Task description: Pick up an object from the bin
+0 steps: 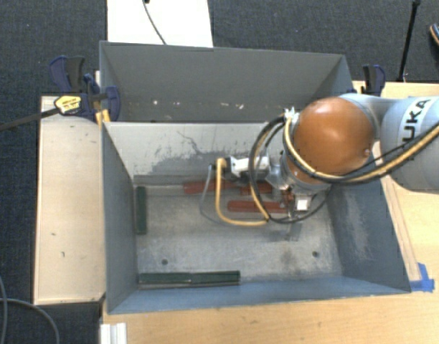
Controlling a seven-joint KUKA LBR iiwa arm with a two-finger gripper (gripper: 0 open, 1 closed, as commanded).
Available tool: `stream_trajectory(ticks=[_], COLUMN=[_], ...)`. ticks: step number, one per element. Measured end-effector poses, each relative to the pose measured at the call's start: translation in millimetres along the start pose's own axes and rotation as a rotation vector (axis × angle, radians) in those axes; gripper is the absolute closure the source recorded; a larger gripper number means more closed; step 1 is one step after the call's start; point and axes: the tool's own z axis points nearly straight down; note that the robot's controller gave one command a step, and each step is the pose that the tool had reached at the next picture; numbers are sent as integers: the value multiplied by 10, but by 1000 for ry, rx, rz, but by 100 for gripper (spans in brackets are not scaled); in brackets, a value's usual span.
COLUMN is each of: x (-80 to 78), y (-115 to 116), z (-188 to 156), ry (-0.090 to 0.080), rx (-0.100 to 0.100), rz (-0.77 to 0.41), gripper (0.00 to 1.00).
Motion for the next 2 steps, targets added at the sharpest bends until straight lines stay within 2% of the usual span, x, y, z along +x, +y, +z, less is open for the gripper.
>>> stream_trajectory(ticks=[1,2], x=[7,-606], y=[24,339], z=[-10,-2], ry=[5,-3], rx=[0,-5], rz=[-1,-7], gripper=[100,100])
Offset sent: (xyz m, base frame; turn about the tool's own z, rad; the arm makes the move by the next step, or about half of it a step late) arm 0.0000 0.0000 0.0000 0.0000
